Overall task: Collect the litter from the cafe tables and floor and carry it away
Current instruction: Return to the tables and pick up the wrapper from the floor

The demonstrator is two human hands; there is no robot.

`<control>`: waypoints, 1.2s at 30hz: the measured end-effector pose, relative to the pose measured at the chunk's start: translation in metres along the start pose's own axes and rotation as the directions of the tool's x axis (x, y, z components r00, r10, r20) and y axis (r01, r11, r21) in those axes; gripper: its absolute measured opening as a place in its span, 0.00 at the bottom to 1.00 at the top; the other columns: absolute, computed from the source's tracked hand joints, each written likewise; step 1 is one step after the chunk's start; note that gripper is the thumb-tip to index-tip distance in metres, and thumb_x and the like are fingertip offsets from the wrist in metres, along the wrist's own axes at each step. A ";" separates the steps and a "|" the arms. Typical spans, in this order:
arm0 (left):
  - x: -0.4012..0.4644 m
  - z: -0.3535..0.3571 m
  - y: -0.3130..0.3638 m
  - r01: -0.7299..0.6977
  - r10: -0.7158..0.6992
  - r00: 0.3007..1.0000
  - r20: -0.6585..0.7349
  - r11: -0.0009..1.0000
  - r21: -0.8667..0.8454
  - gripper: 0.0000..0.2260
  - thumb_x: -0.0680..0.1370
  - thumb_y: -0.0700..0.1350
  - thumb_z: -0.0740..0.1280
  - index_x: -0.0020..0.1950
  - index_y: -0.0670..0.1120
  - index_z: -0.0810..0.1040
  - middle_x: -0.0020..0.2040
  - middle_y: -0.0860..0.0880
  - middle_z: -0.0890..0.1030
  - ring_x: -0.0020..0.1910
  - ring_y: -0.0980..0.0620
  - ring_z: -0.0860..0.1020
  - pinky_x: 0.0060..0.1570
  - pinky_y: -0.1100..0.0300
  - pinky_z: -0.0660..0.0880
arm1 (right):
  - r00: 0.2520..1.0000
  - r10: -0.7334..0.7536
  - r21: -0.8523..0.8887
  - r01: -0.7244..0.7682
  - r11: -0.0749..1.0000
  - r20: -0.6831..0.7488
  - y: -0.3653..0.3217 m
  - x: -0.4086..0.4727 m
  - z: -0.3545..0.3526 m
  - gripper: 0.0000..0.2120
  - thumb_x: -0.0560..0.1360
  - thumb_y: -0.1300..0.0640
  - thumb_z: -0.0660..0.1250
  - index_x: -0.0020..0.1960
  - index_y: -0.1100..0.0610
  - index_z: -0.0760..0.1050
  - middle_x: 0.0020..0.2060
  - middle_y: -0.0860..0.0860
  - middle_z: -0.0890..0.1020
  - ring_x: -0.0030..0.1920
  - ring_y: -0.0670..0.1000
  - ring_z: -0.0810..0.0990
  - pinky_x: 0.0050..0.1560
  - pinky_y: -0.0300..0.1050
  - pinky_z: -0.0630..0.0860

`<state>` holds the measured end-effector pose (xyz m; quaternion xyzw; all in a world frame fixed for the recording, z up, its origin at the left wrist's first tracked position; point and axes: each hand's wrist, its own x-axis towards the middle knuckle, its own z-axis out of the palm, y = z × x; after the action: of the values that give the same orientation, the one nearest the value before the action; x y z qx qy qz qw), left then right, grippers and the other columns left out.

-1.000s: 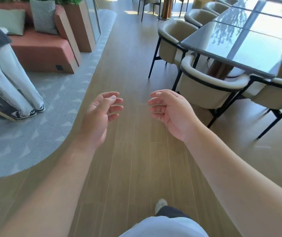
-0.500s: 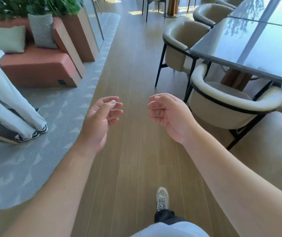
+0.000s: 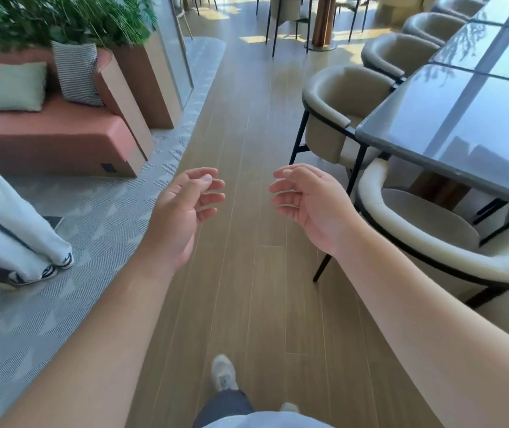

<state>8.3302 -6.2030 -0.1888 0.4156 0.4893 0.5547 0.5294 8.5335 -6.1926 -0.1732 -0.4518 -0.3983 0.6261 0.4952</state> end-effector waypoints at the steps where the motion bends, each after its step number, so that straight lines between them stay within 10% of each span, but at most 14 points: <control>1: 0.015 -0.002 -0.001 0.002 -0.002 1.000 0.002 1.000 0.001 0.08 0.74 0.49 0.66 0.51 0.51 0.81 0.45 0.53 0.85 0.43 0.55 0.82 0.44 0.62 0.74 | 1.000 0.006 -0.006 -0.006 1.000 -0.007 0.000 0.015 0.003 0.07 0.78 0.62 0.61 0.47 0.58 0.78 0.38 0.52 0.81 0.38 0.52 0.79 0.44 0.48 0.74; 36: 0.606 -0.056 0.031 0.040 -0.042 0.988 0.146 0.999 0.015 0.09 0.75 0.49 0.66 0.52 0.51 0.81 0.47 0.52 0.85 0.45 0.54 0.82 0.47 0.59 0.73 | 0.994 -0.001 0.048 0.007 0.999 -0.107 -0.060 0.577 0.085 0.06 0.78 0.63 0.62 0.47 0.58 0.78 0.37 0.52 0.82 0.36 0.50 0.79 0.42 0.46 0.74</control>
<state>8.2129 -5.6050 -0.2022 0.4483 0.4609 0.5085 0.5727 8.4092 -5.6197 -0.1925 -0.4718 -0.3568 0.6095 0.5278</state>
